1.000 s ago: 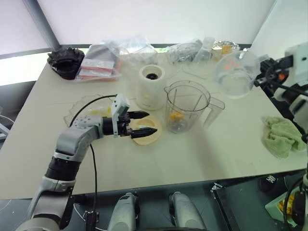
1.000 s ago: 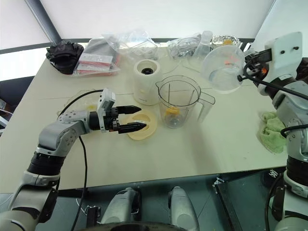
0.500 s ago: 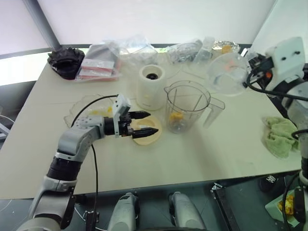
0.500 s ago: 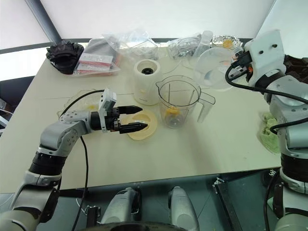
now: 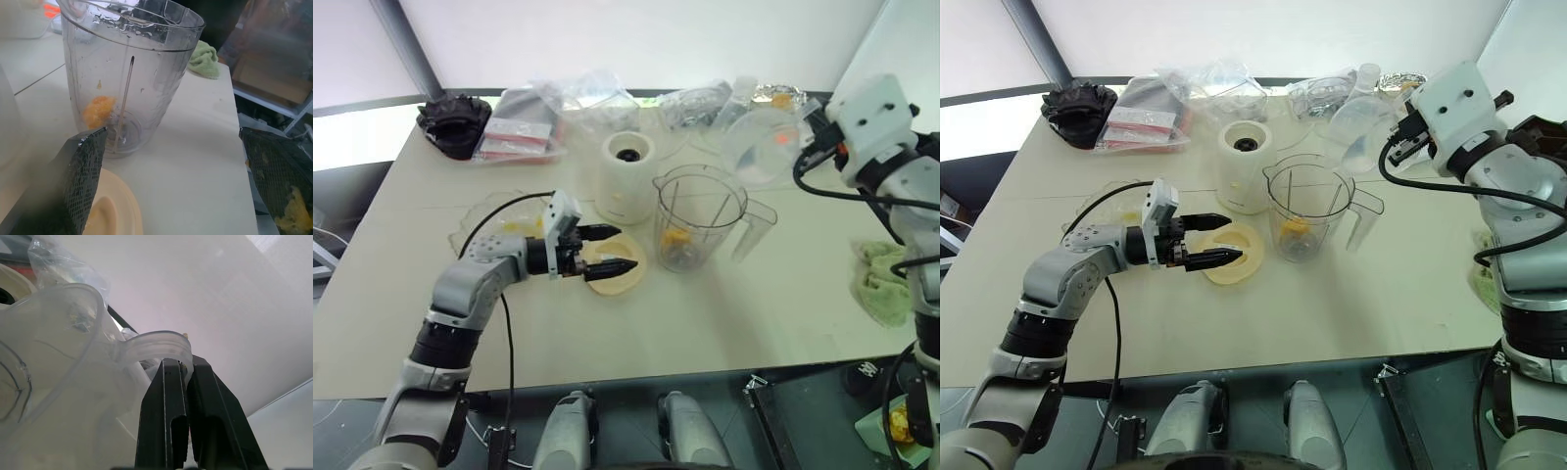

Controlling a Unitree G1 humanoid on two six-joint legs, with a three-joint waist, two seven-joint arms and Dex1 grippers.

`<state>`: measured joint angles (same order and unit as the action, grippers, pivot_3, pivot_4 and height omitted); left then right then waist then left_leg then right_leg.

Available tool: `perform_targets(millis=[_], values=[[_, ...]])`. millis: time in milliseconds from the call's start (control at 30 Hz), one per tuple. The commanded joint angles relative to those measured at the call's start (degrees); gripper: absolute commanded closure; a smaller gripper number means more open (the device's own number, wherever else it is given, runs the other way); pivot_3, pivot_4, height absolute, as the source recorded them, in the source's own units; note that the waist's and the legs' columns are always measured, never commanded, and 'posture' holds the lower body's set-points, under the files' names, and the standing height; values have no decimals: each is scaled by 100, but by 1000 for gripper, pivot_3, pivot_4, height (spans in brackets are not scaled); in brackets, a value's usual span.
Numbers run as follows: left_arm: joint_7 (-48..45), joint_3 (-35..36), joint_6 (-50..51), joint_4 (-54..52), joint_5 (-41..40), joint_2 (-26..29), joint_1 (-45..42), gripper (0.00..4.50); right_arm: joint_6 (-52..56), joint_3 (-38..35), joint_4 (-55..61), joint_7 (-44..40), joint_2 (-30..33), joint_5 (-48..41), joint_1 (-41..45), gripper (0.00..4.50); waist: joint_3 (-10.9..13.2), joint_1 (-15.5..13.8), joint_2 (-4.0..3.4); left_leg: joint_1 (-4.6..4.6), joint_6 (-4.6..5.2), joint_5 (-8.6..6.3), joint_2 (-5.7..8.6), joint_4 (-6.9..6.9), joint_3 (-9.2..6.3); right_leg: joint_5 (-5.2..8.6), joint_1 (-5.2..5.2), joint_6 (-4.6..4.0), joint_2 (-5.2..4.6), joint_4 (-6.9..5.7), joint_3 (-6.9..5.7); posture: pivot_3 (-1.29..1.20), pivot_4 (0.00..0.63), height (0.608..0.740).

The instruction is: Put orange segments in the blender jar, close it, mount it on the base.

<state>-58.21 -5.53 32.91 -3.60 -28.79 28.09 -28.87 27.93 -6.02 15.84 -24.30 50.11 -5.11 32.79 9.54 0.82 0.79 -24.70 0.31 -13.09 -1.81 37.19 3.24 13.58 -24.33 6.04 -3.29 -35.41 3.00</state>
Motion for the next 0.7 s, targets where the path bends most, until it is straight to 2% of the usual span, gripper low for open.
perform_targets(millis=[33, 700], values=[[63, -16, -342, -139, 176, -26, -27, 0, -248, -87, 85, -65, 135, 241, 217, 4487, 0, 0, 0, 0, 0, 0, 0, 0, 0, 0, 0, 0, 0, 0, 0, 0, 150, 740], [158, -35, -573, 4, 419, -247, -66, 0, -1043, 9, -246, -395, 300, 1132, 146, 4487, 0, 1, 0, 0, 0, 0, 1, 2, 24, 0, 0, 1, 1, -2, 0, 0, 150, 740]])
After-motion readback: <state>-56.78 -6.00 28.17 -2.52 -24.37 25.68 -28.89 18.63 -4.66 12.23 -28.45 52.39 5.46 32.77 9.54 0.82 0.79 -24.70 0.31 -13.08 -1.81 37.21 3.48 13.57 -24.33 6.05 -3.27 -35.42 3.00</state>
